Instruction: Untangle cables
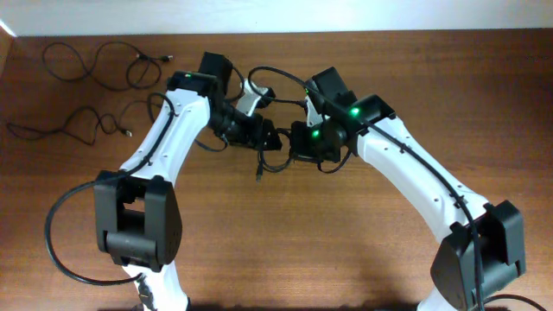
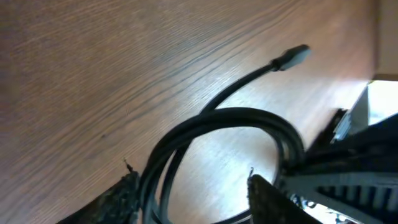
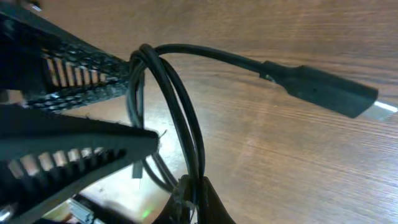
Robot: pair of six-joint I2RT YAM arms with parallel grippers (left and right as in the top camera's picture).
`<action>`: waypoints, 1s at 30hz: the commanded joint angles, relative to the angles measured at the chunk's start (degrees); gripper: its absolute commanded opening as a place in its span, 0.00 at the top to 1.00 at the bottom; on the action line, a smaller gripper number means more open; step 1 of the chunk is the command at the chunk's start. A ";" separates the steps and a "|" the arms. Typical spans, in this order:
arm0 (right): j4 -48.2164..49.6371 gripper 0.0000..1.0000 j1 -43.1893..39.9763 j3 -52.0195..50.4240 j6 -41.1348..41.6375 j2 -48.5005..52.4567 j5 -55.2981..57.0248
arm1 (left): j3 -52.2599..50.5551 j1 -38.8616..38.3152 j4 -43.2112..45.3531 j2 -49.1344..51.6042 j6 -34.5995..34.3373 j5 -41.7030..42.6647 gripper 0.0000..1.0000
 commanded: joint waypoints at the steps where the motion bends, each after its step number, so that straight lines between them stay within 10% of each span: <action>1: 0.83 0.96 -1.57 0.50 -2.86 -1.05 -8.90 | -0.50 -1.49 -0.13 -1.18 -0.81 -3.80 0.51; 4: 0.57 0.96 -3.10 0.52 -3.89 -1.20 -12.41 | -0.50 -1.49 0.07 -1.18 -2.34 -6.95 0.77; 8: -0.35 0.96 -3.82 0.52 -5.57 -1.25 -13.51 | -0.50 -1.46 0.11 -1.18 -10.80 -18.40 0.89; 14: -4.92 0.96 -4.46 0.52 -3.96 -1.25 0.04 | -0.50 -1.46 -0.15 -1.18 -25.03 -36.02 0.86; 21: -11.06 0.96 -4.46 0.52 3.30 -1.25 16.20 | -0.50 -1.49 -0.07 -1.18 -26.51 -36.11 0.82; 25: -9.64 0.96 -4.42 0.50 1.29 -1.25 11.91 | -0.50 -1.49 0.13 -1.18 -24.65 -31.67 1.00; 27: -9.66 0.96 -4.42 0.52 1.31 -1.25 11.91 | -0.50 -1.46 0.13 -1.18 -24.76 -33.40 0.93; 30: -9.97 0.96 -4.42 0.50 1.29 -1.25 11.89 | -0.50 -1.03 0.17 -1.11 -25.70 -40.37 0.44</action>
